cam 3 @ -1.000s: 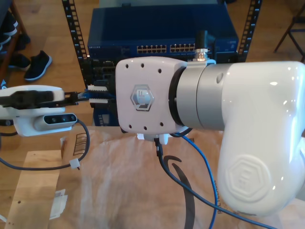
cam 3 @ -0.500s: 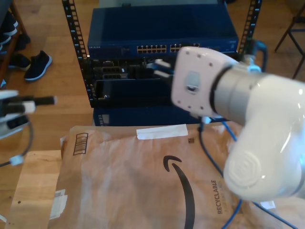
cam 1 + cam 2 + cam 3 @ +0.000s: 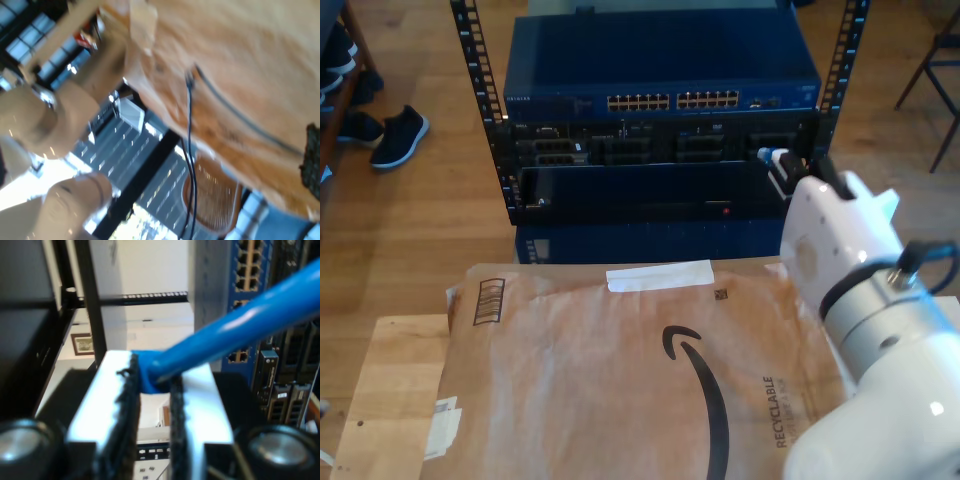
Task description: Grab the cable and plug it in
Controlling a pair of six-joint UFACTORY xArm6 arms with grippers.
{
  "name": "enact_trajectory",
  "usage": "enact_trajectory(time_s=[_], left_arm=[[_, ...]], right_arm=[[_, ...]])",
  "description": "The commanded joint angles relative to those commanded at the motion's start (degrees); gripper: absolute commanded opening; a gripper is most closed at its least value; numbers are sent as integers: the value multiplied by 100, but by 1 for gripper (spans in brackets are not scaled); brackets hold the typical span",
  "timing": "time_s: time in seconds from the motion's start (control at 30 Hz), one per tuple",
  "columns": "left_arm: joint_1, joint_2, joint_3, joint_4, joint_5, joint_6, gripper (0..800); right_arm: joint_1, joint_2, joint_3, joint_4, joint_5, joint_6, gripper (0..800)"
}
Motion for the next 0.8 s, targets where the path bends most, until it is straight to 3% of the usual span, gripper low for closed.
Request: enact_trajectory(time_s=[0.13, 0.27, 0.47, 0.57, 0.67, 0.8], left_arm=[[343, -756, 668, 782, -62, 1160, 799], [1020, -1248, 1327, 1178, -598, 2154, 799], [2180, -1679, 2690, 2382, -2084, 3516, 799], [2954, -1714, 3138, 2629, -2936, 4114, 799], [3473, -1723, 3446, 2629, -3349, 4642, 799], [3789, -1758, 3675, 2602, -3736, 4756, 799]], right_arm=[[677, 1354, -642, 695, -1512, -484, 33], [738, 1943, -1073, 1275, -1811, -510, 23], [738, 2268, -1503, 1547, -1811, -527, 17], [730, 2277, -1530, 1565, -1811, -580, 16], [721, 2277, -1547, 1565, -1802, -607, 14], [712, 2303, -1565, 1565, -1793, -598, 10]])
